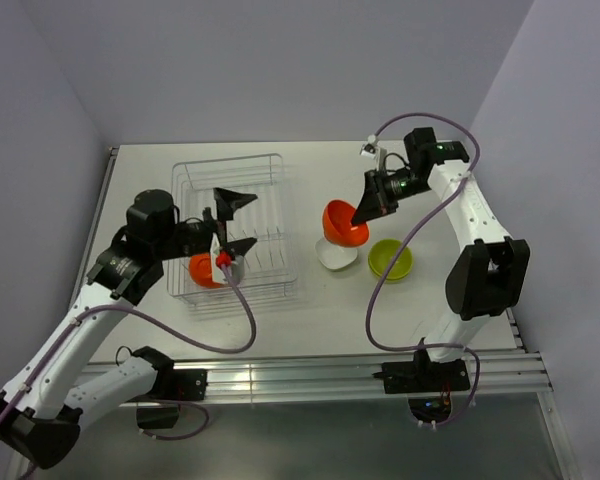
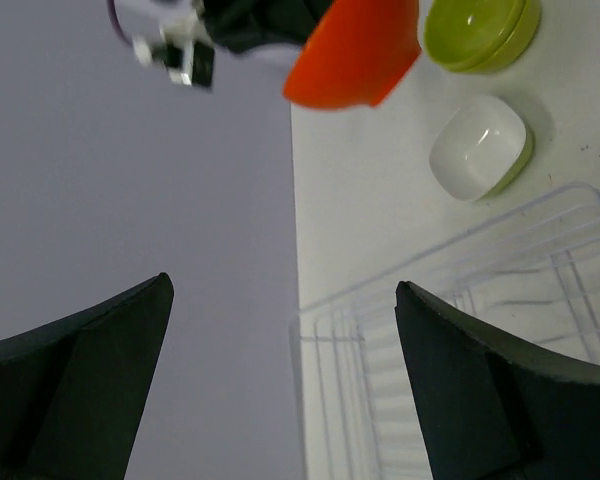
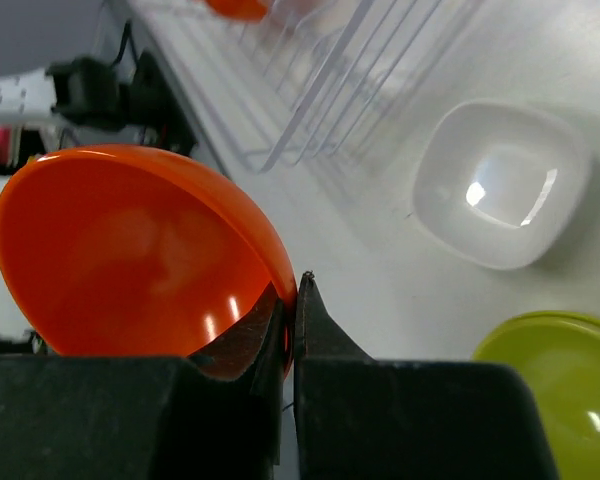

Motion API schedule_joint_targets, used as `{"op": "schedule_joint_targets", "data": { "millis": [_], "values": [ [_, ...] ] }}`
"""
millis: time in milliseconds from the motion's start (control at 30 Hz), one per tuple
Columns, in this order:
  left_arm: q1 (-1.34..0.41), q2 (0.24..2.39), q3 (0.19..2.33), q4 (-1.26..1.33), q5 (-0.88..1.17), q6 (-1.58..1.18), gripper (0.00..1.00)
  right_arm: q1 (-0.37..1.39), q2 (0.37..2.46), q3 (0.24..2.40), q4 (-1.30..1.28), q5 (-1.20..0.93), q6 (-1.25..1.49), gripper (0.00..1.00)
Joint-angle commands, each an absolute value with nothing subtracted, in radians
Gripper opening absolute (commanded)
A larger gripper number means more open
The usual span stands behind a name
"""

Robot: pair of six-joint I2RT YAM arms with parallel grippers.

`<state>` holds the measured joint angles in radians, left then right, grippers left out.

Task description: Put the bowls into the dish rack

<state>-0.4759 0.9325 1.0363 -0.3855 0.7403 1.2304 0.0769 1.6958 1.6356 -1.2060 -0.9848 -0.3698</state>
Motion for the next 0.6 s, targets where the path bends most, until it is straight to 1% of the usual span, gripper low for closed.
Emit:
{"op": "schedule_joint_targets", "data": {
  "millis": [0, 133, 367, 567],
  "values": [
    [-0.625, 0.928, 1.020, -0.319, 0.701, 1.434, 1.00, 0.106, 1.655, 1.554, -1.416, -1.083, -0.537, 0.00],
    [-0.782, 0.927, 0.956, -0.275, 0.637, 1.531, 0.99, 0.120, 1.626, 1.453, -1.445, -1.115, -0.604, 0.00],
    [-0.997, 0.971, 0.942, -0.291, 0.548, 1.459, 1.00, 0.218, 1.603, 1.339, -1.443, -1.167, -0.621, 0.00],
    [-1.164, 1.005, 0.900, -0.290, 0.322, 1.421, 0.99, 0.270, 1.603, 1.313, -1.442, -1.195, -0.626, 0.00]
  ]
}}
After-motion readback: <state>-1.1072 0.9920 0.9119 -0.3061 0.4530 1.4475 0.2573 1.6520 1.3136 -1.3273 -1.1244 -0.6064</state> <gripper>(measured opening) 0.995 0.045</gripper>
